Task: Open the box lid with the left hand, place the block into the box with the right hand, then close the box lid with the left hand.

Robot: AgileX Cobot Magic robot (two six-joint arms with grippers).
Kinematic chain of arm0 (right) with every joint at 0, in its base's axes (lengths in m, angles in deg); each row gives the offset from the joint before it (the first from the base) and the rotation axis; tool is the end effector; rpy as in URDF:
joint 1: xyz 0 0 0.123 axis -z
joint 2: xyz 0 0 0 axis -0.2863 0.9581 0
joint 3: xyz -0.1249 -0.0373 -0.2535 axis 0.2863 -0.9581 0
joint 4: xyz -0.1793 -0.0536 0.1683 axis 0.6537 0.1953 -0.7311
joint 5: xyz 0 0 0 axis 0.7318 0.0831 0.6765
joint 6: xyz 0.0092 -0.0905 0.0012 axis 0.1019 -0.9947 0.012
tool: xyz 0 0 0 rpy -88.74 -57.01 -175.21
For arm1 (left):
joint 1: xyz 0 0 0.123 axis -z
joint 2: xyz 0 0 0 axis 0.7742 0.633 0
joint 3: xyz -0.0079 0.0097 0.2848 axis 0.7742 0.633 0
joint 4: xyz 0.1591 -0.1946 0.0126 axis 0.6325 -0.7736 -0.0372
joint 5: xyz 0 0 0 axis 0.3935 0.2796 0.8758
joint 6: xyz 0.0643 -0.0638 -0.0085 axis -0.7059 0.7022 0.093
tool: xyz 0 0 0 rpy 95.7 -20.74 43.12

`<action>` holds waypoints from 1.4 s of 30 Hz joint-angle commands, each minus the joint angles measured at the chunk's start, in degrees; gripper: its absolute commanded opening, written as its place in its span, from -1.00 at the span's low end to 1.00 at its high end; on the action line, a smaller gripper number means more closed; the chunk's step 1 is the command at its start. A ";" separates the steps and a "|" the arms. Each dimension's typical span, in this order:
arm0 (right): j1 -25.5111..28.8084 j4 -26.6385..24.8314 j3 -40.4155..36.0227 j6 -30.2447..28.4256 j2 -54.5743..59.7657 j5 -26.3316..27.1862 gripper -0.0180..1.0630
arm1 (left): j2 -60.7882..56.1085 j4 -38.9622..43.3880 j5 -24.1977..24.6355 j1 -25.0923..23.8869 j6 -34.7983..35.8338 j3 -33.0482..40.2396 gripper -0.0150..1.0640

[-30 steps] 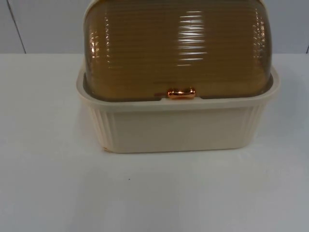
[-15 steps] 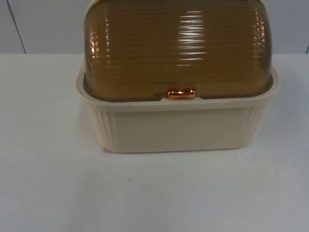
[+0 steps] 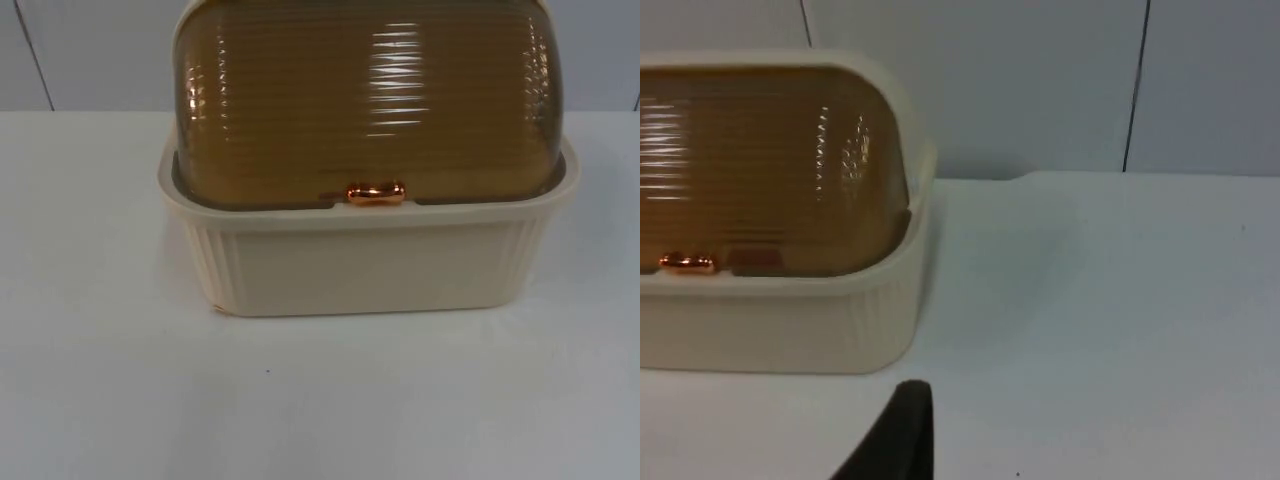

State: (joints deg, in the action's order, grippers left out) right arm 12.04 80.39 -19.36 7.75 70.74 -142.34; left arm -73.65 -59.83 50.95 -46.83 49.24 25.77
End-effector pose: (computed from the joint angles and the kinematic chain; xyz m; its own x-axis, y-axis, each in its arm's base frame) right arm -0.0270 0.0008 0.3222 -0.2940 -0.0371 -0.9551 -0.1150 0.9934 -0.0032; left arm -0.0284 0.0038 0.3672 -0.2047 0.0269 -0.9785 0.0507 0.9986 0.0169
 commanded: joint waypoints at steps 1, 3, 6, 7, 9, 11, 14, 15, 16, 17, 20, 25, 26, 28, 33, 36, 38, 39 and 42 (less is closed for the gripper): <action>-0.14 0.49 -0.06 -2.02 -0.17 1.98 0.91 | -0.94 -0.80 -1.03 0.06 -0.41 0.93 0.97; -0.14 0.49 -0.06 -0.99 -0.17 3.65 0.91 | -3.02 -1.71 -2.79 0.06 -0.97 2.41 0.97; -0.14 0.49 -0.06 -0.57 -0.17 4.30 0.91 | -5.29 -2.10 -4.32 0.06 -0.97 3.32 0.97; -0.14 0.49 -0.06 -0.57 -0.17 4.38 0.91 | -6.06 -1.99 -4.43 0.06 -0.97 3.32 0.97; -0.14 0.49 -0.06 -0.57 -0.17 4.15 0.91 | -6.06 -1.39 -4.23 0.06 -1.19 3.32 0.97; -0.14 0.49 -0.06 -0.57 -0.17 3.91 0.91 | -6.06 -1.39 -2.75 0.06 -1.19 3.03 0.97; -0.14 0.49 -0.06 -0.57 -0.17 3.71 0.91 | -6.06 -2.79 -2.67 0.06 -1.45 3.16 0.97; -0.14 0.49 -0.06 -0.57 -0.17 3.57 0.91 | -6.06 -2.79 -2.85 0.06 -1.63 3.16 0.97; -0.14 0.49 -0.06 -0.57 -0.17 3.57 0.91 | -6.06 -2.79 -2.85 0.06 -1.63 3.16 0.97; -0.14 0.49 -0.06 -0.57 -0.17 3.10 0.91 | -6.06 -2.79 -2.99 0.06 -1.63 3.16 0.97; -0.14 0.49 -0.06 -0.77 -0.17 1.13 0.91 | -6.06 -2.03 -1.69 0.06 -2.70 3.67 0.97; -0.14 0.49 -0.06 -0.77 -0.17 -0.28 0.91 | -6.06 -7.69 -2.01 0.06 -5.50 6.70 0.97; -0.14 0.49 -0.16 -0.77 -0.17 -0.68 0.91 | -6.06 -8.91 -2.27 0.06 -5.62 7.89 0.97; -0.14 0.72 -1.14 -0.77 -0.17 -1.07 0.91 | -6.06 -9.71 -1.58 0.06 -5.62 10.69 0.97; -0.14 0.58 -5.13 -0.77 -0.17 -1.45 0.91 | -6.06 -9.09 0.57 0.06 -4.35 16.14 0.97; -0.14 0.58 -6.48 -0.77 -0.17 -1.60 0.91 | -6.06 -8.13 1.37 0.06 -3.37 17.19 0.97; -0.14 0.58 -7.94 -0.77 -0.17 -1.60 0.91 | -6.06 -4.44 2.59 0.06 -3.14 17.28 0.97; -0.14 0.58 -7.94 -0.77 -0.17 -1.60 0.91 | -6.06 -4.44 2.59 0.06 -3.14 17.28 0.97; -0.14 0.81 -8.53 -0.77 -0.17 -1.69 0.91 | -6.06 -1.39 3.45 0.06 -2.65 17.84 0.97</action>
State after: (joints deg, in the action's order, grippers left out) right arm 12.04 80.86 -27.67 7.13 70.74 -144.24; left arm -79.55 -62.36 54.11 -46.83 45.87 43.23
